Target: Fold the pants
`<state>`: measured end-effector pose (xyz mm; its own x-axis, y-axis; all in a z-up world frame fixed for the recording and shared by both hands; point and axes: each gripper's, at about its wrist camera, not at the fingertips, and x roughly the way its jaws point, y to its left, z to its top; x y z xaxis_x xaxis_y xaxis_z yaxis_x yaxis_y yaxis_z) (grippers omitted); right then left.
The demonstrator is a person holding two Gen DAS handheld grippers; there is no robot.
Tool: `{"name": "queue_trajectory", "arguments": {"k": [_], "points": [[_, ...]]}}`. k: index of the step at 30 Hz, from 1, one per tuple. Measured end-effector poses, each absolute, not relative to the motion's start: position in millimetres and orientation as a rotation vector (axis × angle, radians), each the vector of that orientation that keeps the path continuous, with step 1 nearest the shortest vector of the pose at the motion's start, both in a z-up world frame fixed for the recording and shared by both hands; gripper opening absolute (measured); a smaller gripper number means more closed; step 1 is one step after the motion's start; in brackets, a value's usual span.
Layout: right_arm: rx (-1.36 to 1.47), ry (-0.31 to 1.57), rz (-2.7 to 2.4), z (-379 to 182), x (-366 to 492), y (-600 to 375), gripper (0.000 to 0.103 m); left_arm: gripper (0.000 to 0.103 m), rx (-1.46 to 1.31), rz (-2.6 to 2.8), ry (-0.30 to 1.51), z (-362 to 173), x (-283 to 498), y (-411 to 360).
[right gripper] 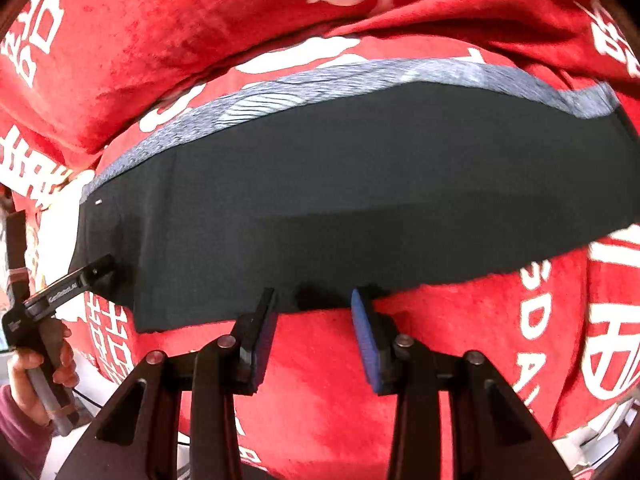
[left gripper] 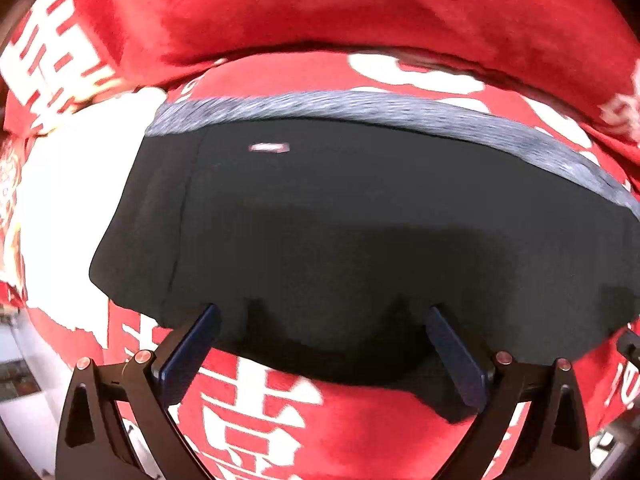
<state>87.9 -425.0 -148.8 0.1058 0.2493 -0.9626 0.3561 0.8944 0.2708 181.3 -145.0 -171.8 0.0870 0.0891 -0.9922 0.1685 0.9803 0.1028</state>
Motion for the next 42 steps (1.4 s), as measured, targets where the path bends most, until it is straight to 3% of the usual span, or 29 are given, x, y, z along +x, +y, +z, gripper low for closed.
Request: {"name": "queue_trajectory", "arguments": {"k": [7, 26, 34, 42], "points": [[0.664, 1.441, -0.151, -145, 45, -486, 0.041, 0.103, 0.242, -0.194, 1.47, -150, 167, -219], [1.028, 1.255, -0.421, -166, -32, -657, 0.041, 0.103, 0.322, -0.414, 1.512, -172, 124, -450], [1.217, 1.08, -0.403, -182, -44, -702, 0.043, 0.103, 0.404, -0.403, 1.498, -193, 113, -479], [1.382, 1.019, -0.241, -219, -45, -706, 0.047, 0.103, 0.393, -0.396, 1.462, -198, 107, -477]]}}
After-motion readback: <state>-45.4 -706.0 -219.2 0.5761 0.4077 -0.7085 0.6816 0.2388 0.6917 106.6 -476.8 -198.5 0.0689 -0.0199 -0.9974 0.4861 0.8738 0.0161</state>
